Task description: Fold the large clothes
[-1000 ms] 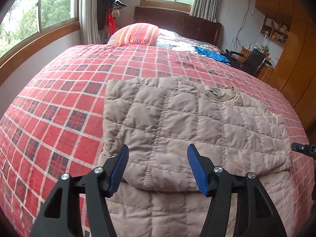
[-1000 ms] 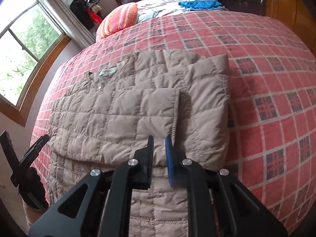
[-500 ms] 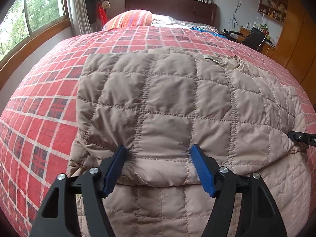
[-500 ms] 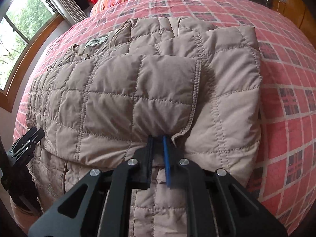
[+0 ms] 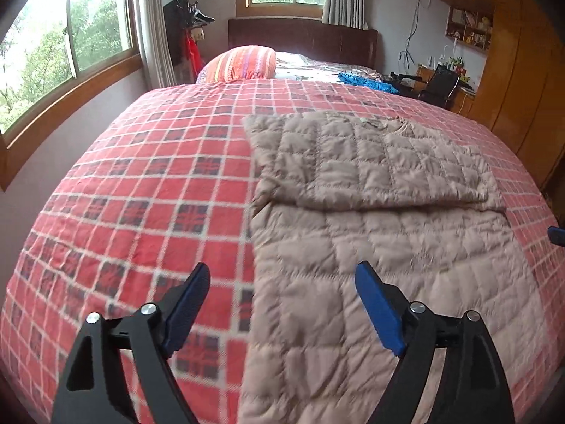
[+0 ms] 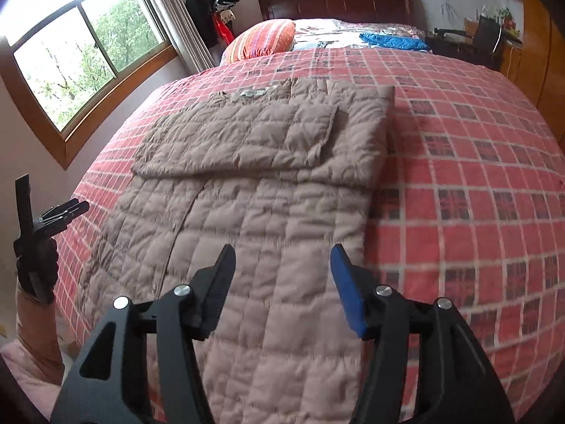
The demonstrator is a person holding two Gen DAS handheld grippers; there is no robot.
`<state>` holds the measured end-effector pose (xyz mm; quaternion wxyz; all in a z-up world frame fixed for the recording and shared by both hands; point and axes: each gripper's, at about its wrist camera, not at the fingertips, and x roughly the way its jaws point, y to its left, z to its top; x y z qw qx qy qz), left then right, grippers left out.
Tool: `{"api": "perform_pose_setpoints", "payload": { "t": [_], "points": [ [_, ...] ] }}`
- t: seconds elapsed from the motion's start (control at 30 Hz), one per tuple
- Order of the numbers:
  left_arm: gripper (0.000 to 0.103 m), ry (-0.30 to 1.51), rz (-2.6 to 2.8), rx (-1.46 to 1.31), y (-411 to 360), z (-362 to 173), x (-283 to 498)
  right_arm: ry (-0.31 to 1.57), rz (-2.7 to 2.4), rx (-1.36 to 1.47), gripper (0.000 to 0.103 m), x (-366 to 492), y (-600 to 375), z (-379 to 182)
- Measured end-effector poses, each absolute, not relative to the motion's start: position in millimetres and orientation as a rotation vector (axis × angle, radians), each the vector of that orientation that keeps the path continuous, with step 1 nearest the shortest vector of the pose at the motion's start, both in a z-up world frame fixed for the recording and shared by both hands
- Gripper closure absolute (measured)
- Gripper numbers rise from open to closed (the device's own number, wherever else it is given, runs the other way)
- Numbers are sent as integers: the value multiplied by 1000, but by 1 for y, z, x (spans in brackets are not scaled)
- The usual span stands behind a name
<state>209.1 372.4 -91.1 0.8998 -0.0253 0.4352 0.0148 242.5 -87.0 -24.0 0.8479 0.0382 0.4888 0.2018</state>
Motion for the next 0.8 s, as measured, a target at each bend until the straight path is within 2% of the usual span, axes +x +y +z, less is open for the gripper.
{"api": "perform_pose_setpoints", "payload": {
  "t": [0.17, 0.4, 0.8],
  "points": [
    [18, 937, 72, -92, 402, -106, 135, 1083, 400, 124, 45, 176, -118, -50],
    [18, 968, 106, -153, 415, -130, 75, 1113, 358, 201, 45, 124, -143, -74],
    [18, 993, 27, -250, 406, -150, 47, 1142, 349, 332, 42, 100, -168, -102]
  ]
}}
